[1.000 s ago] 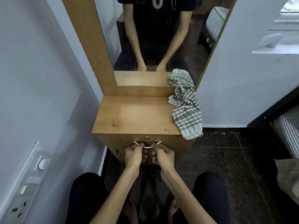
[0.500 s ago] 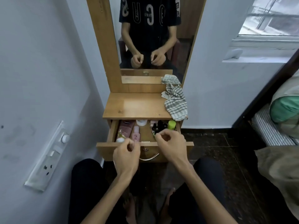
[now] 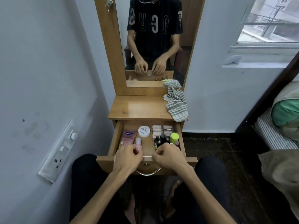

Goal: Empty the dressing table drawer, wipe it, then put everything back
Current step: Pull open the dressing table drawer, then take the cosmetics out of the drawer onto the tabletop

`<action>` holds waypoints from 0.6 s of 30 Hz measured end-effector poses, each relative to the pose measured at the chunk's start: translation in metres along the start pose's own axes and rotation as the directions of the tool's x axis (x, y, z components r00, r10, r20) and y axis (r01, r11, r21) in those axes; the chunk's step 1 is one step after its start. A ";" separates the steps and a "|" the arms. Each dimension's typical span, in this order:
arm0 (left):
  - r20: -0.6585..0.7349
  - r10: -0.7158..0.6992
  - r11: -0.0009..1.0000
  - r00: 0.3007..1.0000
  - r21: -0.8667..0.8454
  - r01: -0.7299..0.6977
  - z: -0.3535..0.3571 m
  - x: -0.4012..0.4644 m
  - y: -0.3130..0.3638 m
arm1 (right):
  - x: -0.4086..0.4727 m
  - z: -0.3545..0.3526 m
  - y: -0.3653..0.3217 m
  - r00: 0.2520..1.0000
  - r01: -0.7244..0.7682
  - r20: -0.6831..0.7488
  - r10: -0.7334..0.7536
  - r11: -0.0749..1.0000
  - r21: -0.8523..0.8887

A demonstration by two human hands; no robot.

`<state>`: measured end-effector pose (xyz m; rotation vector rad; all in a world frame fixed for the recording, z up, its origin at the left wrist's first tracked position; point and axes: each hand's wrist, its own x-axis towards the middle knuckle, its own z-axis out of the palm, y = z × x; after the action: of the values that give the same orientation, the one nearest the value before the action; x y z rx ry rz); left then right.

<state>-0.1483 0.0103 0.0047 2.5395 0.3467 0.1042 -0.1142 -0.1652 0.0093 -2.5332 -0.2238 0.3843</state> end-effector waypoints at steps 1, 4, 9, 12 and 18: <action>0.011 -0.005 1.000 1.000 0.015 0.005 -0.001 -0.002 -0.001 | -0.001 0.000 0.001 1.000 -0.002 0.009 0.002 1.000 -0.010; 0.072 -0.025 0.998 0.997 0.055 0.021 -0.002 -0.008 -0.006 | -0.002 -0.001 0.001 0.997 0.006 0.083 -0.002 0.999 -0.050; 0.148 -0.025 0.995 0.989 0.094 0.011 -0.001 -0.012 -0.014 | -0.005 -0.002 -0.001 0.985 0.059 0.172 -0.034 0.988 -0.143; 0.130 -0.002 0.993 0.991 0.117 -0.013 -0.002 -0.009 -0.015 | -0.004 -0.007 -0.004 0.982 0.064 0.186 -0.033 0.984 -0.164; 0.194 0.028 0.989 0.981 0.136 -0.055 -0.003 0.002 -0.014 | 0.000 -0.017 -0.009 0.960 0.083 0.277 -0.038 0.985 -0.151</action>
<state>-0.1503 0.0235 -0.0007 2.6694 0.2319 -0.1533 -0.1091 -0.1662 0.0281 -2.6169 -0.4535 0.7196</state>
